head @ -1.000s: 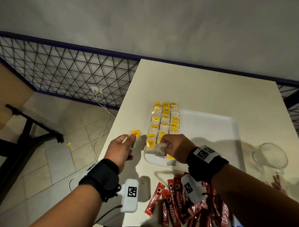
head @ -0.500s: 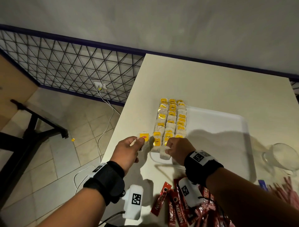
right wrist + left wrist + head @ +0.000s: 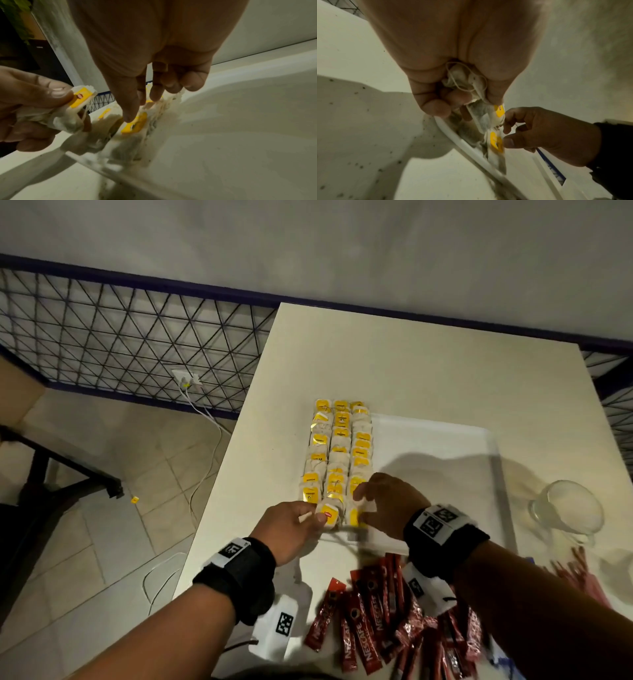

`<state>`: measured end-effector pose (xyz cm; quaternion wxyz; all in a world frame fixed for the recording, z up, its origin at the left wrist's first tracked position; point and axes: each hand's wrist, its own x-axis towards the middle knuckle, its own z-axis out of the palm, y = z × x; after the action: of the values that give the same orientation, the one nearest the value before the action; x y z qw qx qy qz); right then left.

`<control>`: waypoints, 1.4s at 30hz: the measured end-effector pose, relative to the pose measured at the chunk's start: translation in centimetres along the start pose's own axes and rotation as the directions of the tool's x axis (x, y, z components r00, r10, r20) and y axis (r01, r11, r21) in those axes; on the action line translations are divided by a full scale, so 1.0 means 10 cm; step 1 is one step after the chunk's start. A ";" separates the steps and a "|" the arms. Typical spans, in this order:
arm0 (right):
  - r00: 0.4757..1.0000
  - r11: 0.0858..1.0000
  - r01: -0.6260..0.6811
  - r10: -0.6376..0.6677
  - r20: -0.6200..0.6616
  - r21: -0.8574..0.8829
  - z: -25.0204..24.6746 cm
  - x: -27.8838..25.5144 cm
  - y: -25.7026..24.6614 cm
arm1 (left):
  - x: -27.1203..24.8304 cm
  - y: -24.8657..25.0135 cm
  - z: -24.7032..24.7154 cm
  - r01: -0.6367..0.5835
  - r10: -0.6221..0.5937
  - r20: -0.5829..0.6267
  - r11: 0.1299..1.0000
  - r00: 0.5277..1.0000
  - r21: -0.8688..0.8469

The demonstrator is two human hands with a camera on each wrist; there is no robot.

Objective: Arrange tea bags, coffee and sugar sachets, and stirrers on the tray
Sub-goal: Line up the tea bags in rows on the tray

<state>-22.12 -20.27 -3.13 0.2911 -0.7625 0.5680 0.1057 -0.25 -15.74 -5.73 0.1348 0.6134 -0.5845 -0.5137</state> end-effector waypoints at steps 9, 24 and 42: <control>1.000 1.000 0.002 -0.002 0.001 0.012 0.13 0.01 0.04 | 0.14 -0.15 0.12 0.060 -0.063 0.036 0.995 0.997 0.074; 0.999 0.990 0.006 0.000 -0.040 0.141 0.15 -0.01 0.06 | 0.09 -0.02 0.12 0.017 -0.015 0.031 0.998 0.999 -0.060; 0.983 0.889 0.047 0.039 -0.179 0.455 0.06 -0.03 -0.10 | -0.08 0.20 0.01 0.058 -0.098 -0.047 0.842 0.994 -0.536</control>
<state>-21.20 -19.48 -3.15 0.4090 -0.6802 0.5997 -0.1022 -1.35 -15.58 -3.83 0.3001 0.5932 -0.3881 -0.6383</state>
